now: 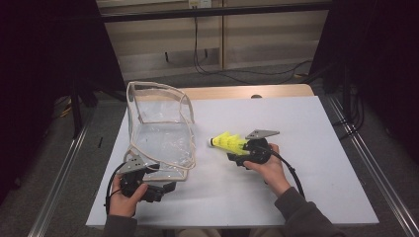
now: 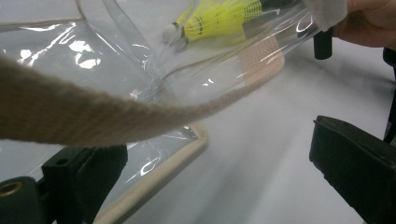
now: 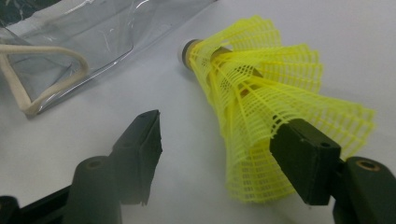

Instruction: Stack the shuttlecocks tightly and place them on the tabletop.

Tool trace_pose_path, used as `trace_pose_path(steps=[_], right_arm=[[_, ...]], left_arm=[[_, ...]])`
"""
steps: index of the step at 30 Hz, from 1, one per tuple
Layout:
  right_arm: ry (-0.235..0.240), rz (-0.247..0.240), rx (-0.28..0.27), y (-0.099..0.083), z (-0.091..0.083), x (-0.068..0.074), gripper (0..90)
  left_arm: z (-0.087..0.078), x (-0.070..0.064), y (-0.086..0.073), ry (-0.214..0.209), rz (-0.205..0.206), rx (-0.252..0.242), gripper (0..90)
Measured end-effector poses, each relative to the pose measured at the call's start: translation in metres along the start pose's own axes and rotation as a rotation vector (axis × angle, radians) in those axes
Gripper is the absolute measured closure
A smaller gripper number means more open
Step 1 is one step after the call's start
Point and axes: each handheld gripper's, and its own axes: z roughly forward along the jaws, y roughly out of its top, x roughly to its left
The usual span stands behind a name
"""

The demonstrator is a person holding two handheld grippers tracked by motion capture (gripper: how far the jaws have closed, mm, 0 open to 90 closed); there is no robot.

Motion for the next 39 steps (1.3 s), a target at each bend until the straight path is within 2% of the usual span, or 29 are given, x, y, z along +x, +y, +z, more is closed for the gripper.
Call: trace_pose_path(steps=[6, 9, 19, 28, 39], right_arm=[[-0.001, 0.028, 0.002, 0.000, 0.005, 0.000, 29.0], [-0.004, 0.021, -0.007, 0.001, 0.006, 0.001, 29.3], [-0.009, 0.038, -0.014, 0.003, 0.013, 0.003, 33.8], [-0.014, 0.034, -0.023, 0.005, 0.016, 0.003, 35.0], [-0.032, 0.034, -0.038, 0.008, 0.019, 0.005, 42.7]], left_arm=[[0.000, 0.000, 0.000, 0.001, -0.001, -0.002, 4.3], [0.000, 0.000, 0.000, -0.001, 0.001, -0.001, 4.3], [0.000, 0.000, 0.000, 0.000, -0.002, -0.003, 4.3], [-0.001, 0.001, 0.000, 0.000, -0.005, -0.004, 4.3], [-0.001, 0.000, 0.000, -0.002, -0.005, -0.003, 4.3]])
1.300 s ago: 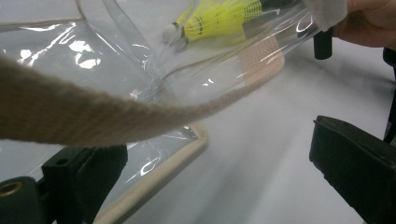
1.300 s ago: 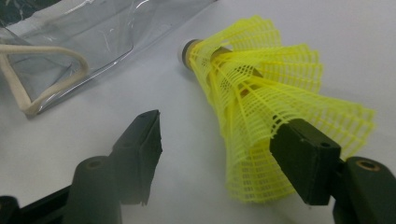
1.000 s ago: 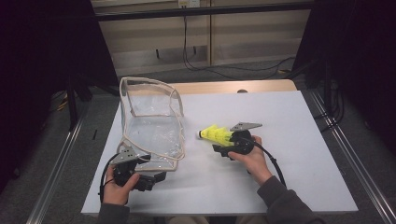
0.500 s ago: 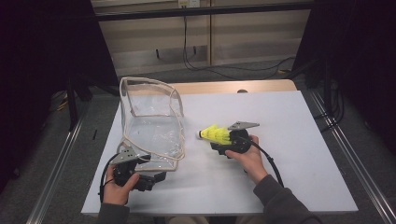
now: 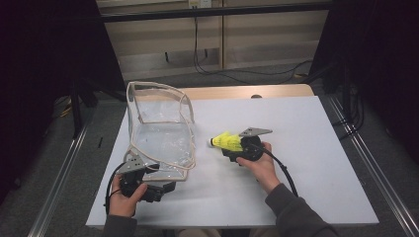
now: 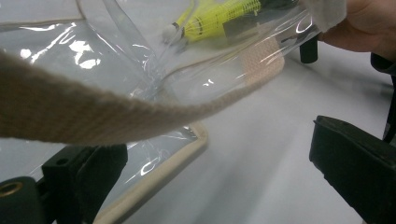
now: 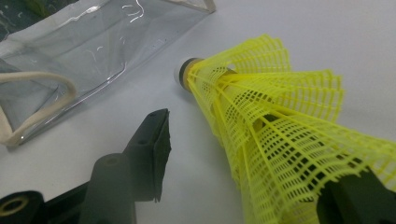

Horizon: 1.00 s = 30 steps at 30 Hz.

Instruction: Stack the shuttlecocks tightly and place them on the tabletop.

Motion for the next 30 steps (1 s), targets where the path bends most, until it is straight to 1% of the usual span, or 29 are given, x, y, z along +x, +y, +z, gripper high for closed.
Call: trace_pose_path(steps=[4, 7, 11, 17, 20, 21, 24, 27, 29, 30], right_arm=[[-0.012, 0.008, -0.007, -0.0003, 0.0008, 0.0000, 46.7], [-0.023, 0.012, -0.014, 0.0000, 0.0010, 0.0000, 53.1], [-0.027, 0.018, -0.017, 0.0002, 0.0023, -0.0001, 54.7], [-0.050, 0.025, -0.020, 0.0001, 0.0027, -0.0013, 62.1], [-0.046, 0.035, -0.018, 0.0002, 0.0031, -0.0023, 61.0], [-0.051, 0.027, -0.016, 0.0002, 0.0033, -0.0023, 62.1], [-0.059, 0.026, -0.015, 0.0001, 0.0036, -0.0027, 65.5], [-0.057, 0.039, -0.014, 0.0005, 0.0036, -0.0034, 64.4], [-0.071, 0.043, -0.018, 0.0007, 0.0038, -0.0037, 61.1], [-0.078, 0.041, -0.017, 0.0007, 0.0042, -0.0040, 63.5]], left_arm=[[-0.0001, 0.0002, -0.0001, 0.001, 0.000, 0.000, 4.2], [0.0000, 0.0002, 0.0000, 0.000, 0.000, 0.000, 4.3], [-0.0003, 0.0004, -0.0001, 0.001, -0.001, -0.002, 4.3], [-0.0003, 0.0003, -0.0001, 0.001, -0.001, -0.002, 4.3], [-0.0002, 0.0004, -0.0001, 0.001, -0.002, -0.003, 4.2], [0.0000, 0.0003, 0.0000, 0.002, -0.002, -0.003, 4.3], [0.0001, 0.0002, 0.0000, 0.000, -0.002, -0.003, 4.3], [0.0001, 0.0003, -0.0001, 0.001, -0.003, -0.003, 4.3], [0.0001, 0.0002, 0.0000, 0.001, -0.003, -0.003, 4.3], [0.0000, 0.0003, 0.0001, 0.001, -0.003, -0.004, 4.2]])
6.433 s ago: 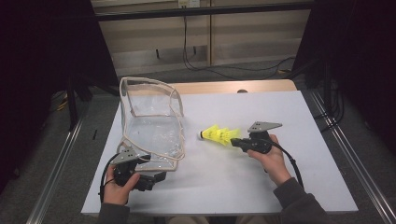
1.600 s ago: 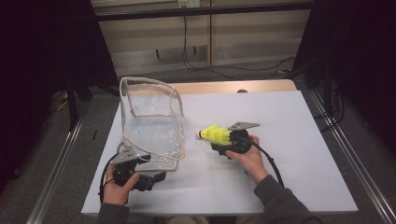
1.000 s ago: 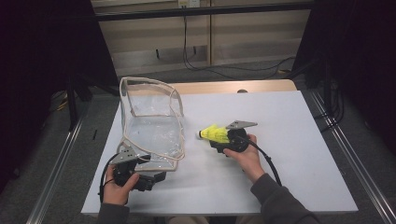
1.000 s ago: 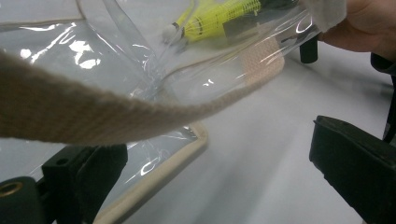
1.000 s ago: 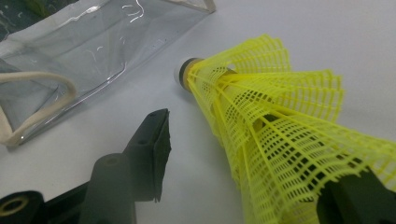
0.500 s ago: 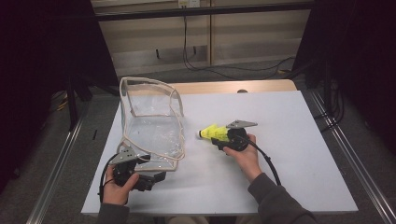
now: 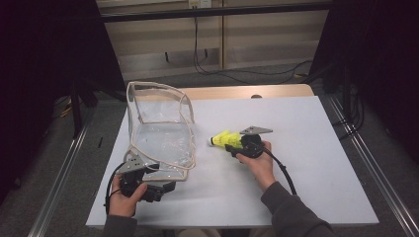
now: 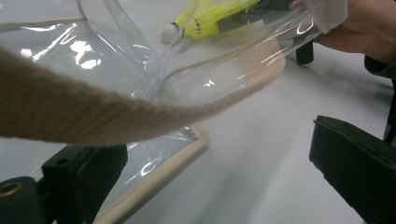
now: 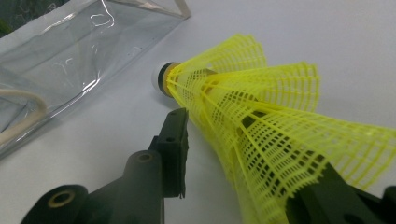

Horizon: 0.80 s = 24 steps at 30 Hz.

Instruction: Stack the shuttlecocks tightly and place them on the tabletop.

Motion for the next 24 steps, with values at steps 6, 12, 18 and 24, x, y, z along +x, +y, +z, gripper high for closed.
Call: trace_pose_path(steps=[6, 12, 18, 24], right_arm=[[-0.004, -0.020, -0.007, 0.0014, 0.0008, -0.0002, 72.1], [-0.001, -0.044, -0.004, 0.0032, 0.0023, 0.0006, 79.0], [0.014, -0.058, -0.002, 0.0042, 0.0011, 0.0006, 79.8], [0.029, -0.090, 0.006, 0.0049, -0.0050, 0.0002, 79.9]], left_arm=[[-0.0001, 0.0002, -0.0001, 0.001, 0.001, 0.000, 4.3], [-0.0005, 0.0003, 0.0000, 0.002, -0.001, -0.003, 4.3], [-0.0004, 0.0004, -0.0001, 0.001, 0.000, -0.003, 4.3], [-0.0008, 0.0006, 0.0000, 0.002, -0.001, -0.004, 4.3]])
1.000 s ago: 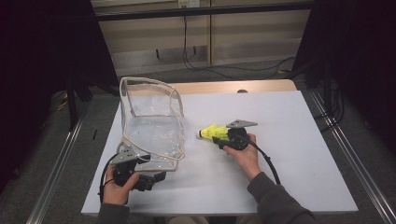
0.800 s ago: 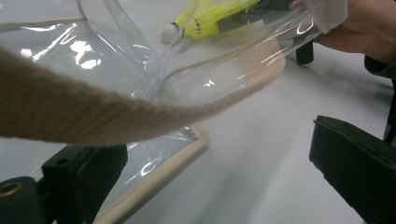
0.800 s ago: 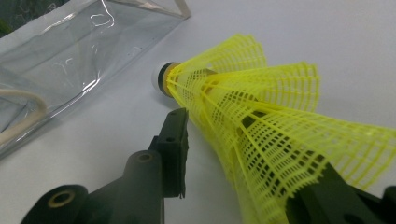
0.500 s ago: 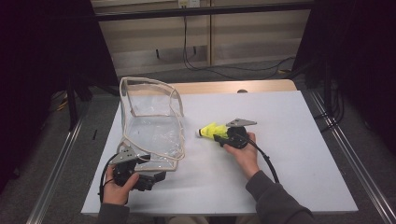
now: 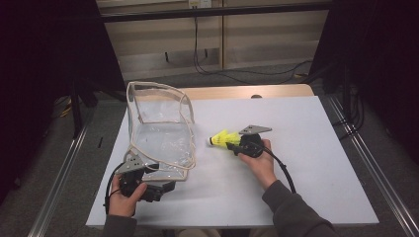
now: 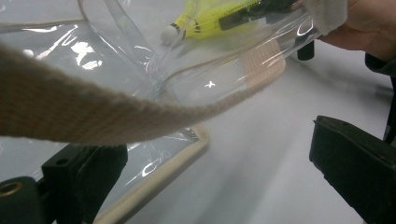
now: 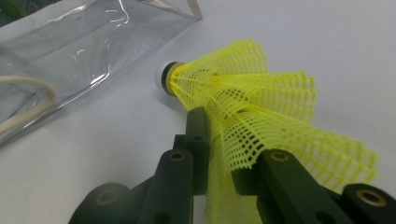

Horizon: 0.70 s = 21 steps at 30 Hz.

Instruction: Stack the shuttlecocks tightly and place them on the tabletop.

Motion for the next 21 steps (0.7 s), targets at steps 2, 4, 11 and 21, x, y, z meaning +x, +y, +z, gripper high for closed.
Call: trace_pose_path(steps=[2, 4, 11, 21], right_arm=[[0.005, -0.009, 0.004, 0.000, -0.005, 0.000, 79.9], [0.015, -0.010, 0.009, -0.001, -0.008, -0.001, 79.9], [0.027, -0.018, 0.009, -0.006, -0.014, -0.001, 78.9], [0.034, 0.006, -0.020, -0.004, -0.005, 0.003, 59.6]], left_arm=[[0.000, 0.000, 0.000, 0.000, 0.001, 0.000, 4.3], [0.000, 0.000, 0.000, -0.002, 0.002, 0.002, 4.3], [0.001, -0.002, 0.001, -0.001, 0.005, 0.004, 4.3], [0.001, -0.001, 0.000, -0.005, 0.003, 0.005, 4.3]])
